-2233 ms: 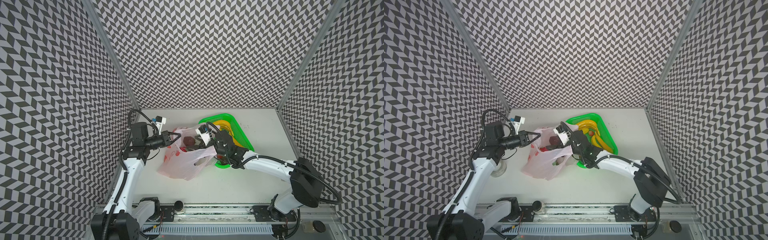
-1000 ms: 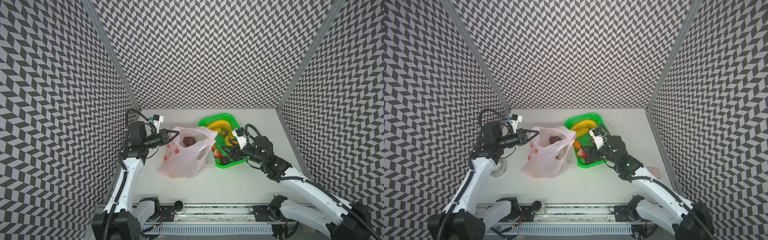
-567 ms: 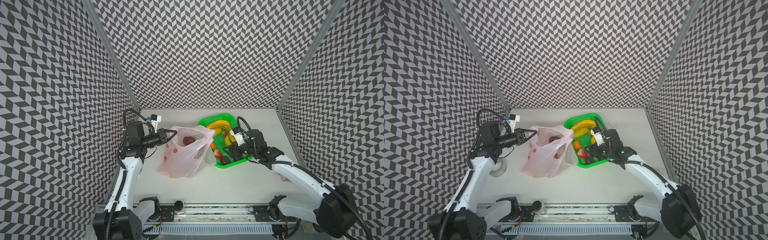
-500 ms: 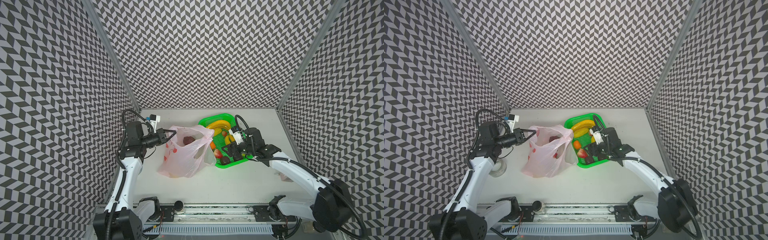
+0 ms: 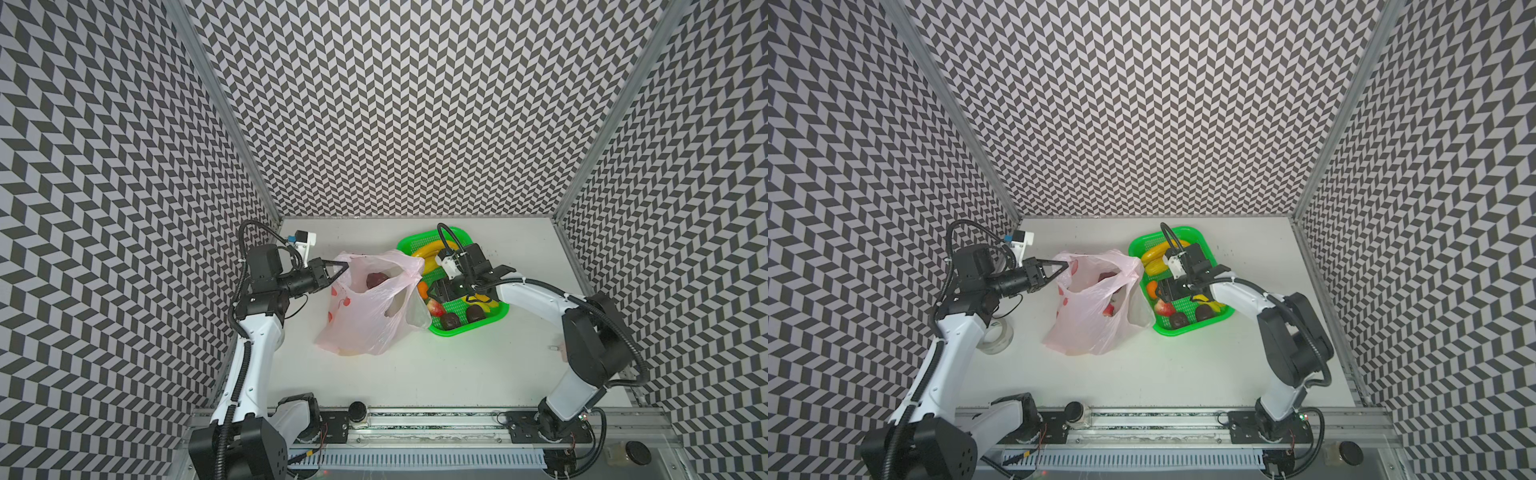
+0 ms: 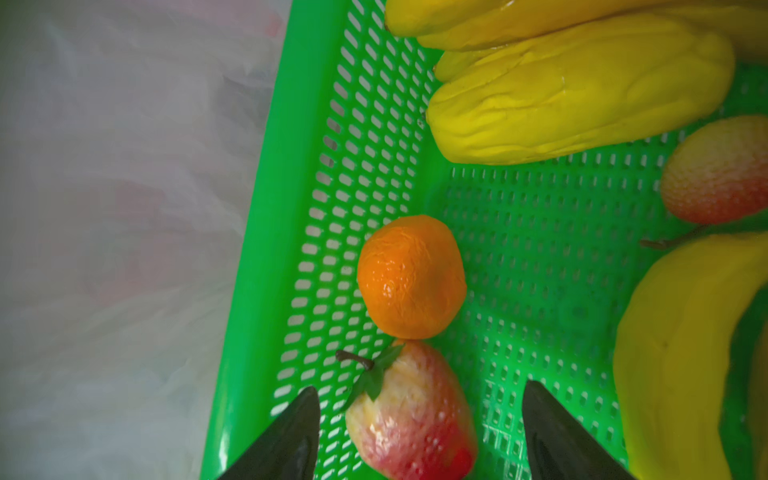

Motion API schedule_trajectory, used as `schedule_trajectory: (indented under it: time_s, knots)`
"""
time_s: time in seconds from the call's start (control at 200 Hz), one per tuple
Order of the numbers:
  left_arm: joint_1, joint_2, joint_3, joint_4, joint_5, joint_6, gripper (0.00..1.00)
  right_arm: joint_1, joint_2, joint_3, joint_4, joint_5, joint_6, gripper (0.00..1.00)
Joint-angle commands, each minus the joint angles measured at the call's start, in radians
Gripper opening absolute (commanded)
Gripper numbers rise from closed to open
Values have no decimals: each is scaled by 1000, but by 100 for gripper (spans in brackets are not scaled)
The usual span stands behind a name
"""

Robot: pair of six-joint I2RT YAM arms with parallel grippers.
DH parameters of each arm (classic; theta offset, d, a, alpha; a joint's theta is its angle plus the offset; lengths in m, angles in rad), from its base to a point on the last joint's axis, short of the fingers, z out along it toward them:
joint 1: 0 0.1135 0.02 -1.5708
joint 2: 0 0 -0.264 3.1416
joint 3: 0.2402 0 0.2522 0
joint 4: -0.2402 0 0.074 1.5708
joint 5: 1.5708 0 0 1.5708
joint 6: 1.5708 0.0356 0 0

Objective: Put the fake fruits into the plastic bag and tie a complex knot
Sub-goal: 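Lower the right gripper onto the orange in the basket and grasp it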

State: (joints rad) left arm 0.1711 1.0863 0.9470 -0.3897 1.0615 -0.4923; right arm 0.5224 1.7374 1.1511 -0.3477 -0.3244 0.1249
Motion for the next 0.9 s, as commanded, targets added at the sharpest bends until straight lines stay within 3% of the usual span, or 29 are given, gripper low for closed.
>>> schedule_trajectory:
  time_s: [0.0, 0.486, 0.891]
  knots:
    - [8, -9, 12, -14, 17, 18, 0, 19, 34, 36, 52, 57, 9, 72]
    - [8, -9, 4, -7, 21, 21, 0, 71, 203, 152, 19, 165, 2, 62]
    - [8, -11, -3, -2, 22, 18, 0, 76, 282, 199, 42, 206, -17, 63]
